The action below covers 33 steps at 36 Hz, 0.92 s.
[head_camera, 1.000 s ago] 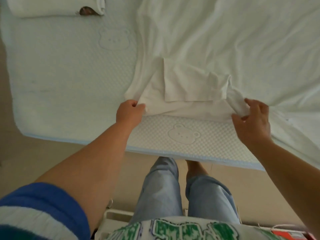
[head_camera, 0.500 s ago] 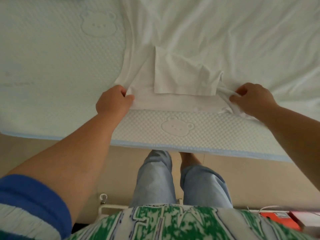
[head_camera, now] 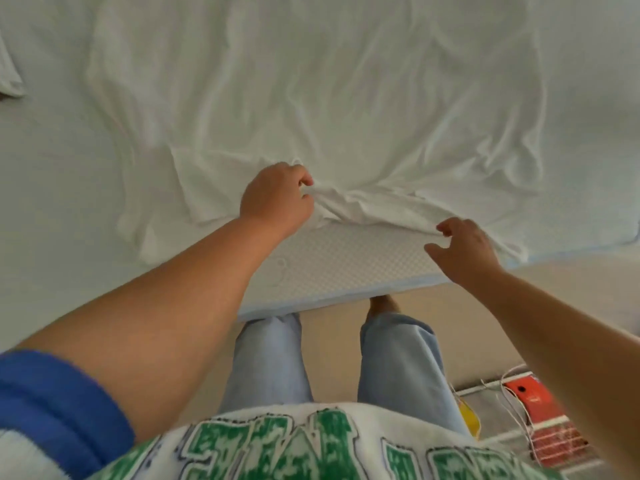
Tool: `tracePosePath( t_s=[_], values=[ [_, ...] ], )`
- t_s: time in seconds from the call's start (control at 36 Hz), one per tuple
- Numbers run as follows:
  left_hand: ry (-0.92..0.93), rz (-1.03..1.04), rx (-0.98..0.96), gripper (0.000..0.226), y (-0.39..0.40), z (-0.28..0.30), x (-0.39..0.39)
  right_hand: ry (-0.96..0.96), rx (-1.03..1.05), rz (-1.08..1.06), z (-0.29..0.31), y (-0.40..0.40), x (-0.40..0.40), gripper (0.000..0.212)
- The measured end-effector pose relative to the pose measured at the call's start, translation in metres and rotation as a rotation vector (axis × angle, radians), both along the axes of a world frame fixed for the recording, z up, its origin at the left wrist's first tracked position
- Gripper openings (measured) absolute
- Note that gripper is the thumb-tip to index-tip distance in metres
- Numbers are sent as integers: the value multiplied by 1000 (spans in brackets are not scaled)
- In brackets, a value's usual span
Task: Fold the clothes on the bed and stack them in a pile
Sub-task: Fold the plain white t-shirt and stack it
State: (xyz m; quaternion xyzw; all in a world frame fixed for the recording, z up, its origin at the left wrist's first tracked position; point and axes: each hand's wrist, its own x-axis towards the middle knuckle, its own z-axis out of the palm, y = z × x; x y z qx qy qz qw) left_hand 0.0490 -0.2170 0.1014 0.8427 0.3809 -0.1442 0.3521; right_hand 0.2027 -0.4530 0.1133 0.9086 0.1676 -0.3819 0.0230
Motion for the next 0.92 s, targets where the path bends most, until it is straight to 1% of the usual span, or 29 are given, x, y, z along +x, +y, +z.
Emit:
tracePosePath(
  t_s=[0.11, 0.17, 0.22, 0.28, 0.33, 0.39, 0.44, 0.5, 0.56, 0.61, 0.67, 0.75, 0.86, 0.92],
  values=[
    [88, -218, 62, 36, -17, -23, 39, -90, -77, 110, -23, -40, 35, 57],
    [190, -324, 110, 39, -24, -34, 52, -109, -105, 177, -33, -57, 51, 63],
    [276, -372, 160, 40, -29, -40, 61, -119, -92, 207, -43, -74, 66, 65],
    [327, -364, 188, 41, -30, -42, 66, -111, -89, 192, -51, -84, 80, 58],
    [397, -366, 196, 37, -30, -42, 70, -71, -113, 222, -57, -92, 95, 40],
    [480, -402, 199, 26, -34, -40, 74, -25, -144, 346, -58, -98, 109, 26],
    [522, -434, 224, 17, -37, -37, 76, 0, -112, 463, -56, -106, 121, 21],
    [514, -435, 245, 11, -40, -34, 76, 30, -19, 555, -51, -117, 131, 23],
    [485, -403, 242, 9, -41, -30, 75, 67, 68, 637, -42, -126, 140, 26],
    [442, -365, 227, 11, -44, -25, 71, 111, 120, 666, -34, -134, 149, 26],
    [383, -337, 190, 12, -48, -20, 67, 144, 119, 662, -25, -140, 158, 22],
    [333, -351, 149, 12, -55, -17, 61, 148, 72, 607, -16, -144, 169, 20],
    [286, -368, 104, 12, -56, -15, 52, 218, 60, 386, -8, -133, 186, 17],
    [248, -384, 127, 16, -53, -16, 50, 263, 29, 378, -8, -123, 200, 16]
  ],
)
